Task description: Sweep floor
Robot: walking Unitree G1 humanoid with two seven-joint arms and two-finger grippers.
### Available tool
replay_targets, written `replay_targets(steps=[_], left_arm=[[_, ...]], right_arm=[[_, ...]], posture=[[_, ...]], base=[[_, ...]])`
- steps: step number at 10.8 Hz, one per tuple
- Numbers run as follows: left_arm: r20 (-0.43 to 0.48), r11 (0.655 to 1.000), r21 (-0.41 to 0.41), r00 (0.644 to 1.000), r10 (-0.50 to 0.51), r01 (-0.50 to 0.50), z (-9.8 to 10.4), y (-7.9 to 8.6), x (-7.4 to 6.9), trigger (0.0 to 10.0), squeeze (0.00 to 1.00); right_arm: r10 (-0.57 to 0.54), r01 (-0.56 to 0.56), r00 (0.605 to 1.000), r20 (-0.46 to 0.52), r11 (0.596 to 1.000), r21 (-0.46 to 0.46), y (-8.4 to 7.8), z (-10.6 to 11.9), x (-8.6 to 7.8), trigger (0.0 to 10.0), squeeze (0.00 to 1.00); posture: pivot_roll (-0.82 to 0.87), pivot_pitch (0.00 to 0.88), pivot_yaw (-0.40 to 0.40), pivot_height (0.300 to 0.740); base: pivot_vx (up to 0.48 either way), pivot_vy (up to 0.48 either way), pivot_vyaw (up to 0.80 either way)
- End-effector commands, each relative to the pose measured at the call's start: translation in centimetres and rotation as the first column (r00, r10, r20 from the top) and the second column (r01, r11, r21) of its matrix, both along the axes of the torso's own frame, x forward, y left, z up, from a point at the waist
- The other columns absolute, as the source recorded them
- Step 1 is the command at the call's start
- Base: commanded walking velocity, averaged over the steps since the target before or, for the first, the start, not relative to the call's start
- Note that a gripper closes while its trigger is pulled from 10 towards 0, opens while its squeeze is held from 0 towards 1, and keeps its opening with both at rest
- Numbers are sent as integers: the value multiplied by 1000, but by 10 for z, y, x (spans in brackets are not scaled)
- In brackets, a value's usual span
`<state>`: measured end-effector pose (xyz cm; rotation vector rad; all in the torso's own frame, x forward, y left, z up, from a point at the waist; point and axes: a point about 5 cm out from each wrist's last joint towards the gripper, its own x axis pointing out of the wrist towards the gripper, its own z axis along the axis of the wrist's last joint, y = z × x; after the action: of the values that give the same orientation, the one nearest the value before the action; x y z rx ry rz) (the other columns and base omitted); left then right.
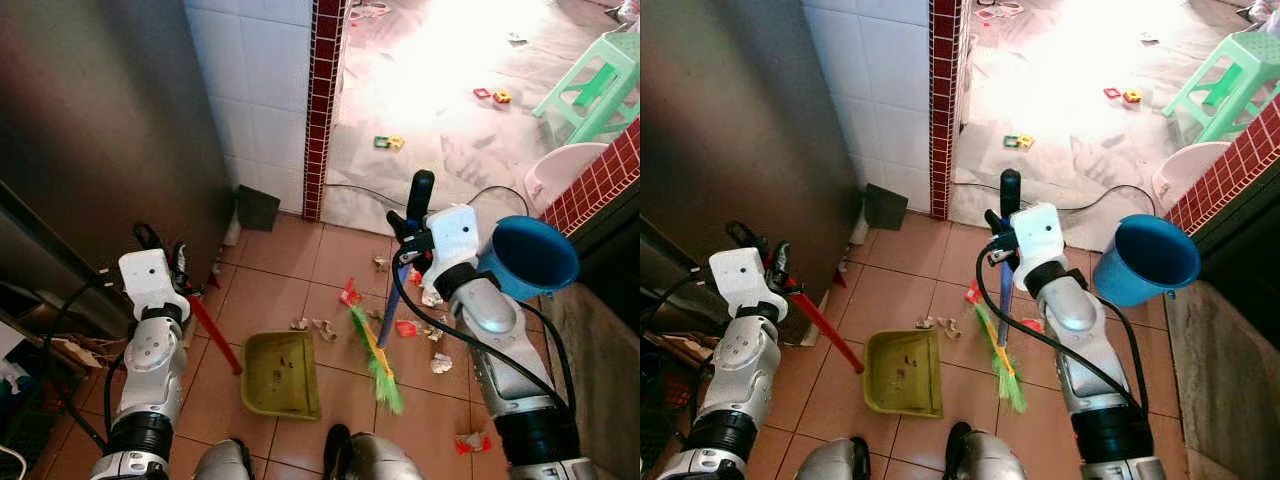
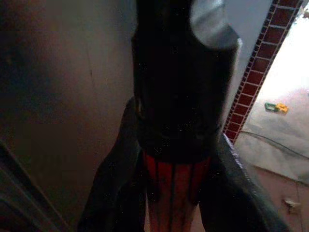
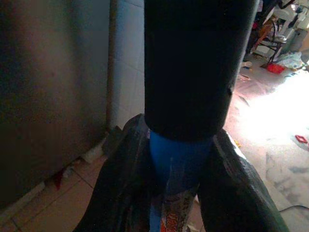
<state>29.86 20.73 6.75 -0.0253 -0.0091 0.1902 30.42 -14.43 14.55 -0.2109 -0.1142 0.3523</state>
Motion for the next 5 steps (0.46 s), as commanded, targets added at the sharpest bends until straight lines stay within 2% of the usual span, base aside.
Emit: replay_targets(steps=[1,3,4,5], left_arm=[[-5,1000,24,1000,2,-2,1,3,0,10000,1000],[-14,998,58,1000,20,-19,1,5,1,10000,1000],[-17,998,66,1000,19,-18,1,4,1,10000,0],[-17,998,68,1000,18,-17,1,4,1,10000,0]], right_arm=[[-9,10,1000,24,1000,-25,-2,4,1,10000,0],[-15,16,1000,26,999,-28,-4,4,2,10000,0],[-15,16,1000,26,1000,-26,-3,4,2,10000,0],[-13,14,1000,25,1000,-25,-3,3,2,10000,0]], posture=[[-107,159,-65,740],[-107,159,-64,740],[-106,159,-64,740],[-104,158,-65,740]], base=[[0,0,0],[0,0,0],[0,0,0],[0,0,0]])
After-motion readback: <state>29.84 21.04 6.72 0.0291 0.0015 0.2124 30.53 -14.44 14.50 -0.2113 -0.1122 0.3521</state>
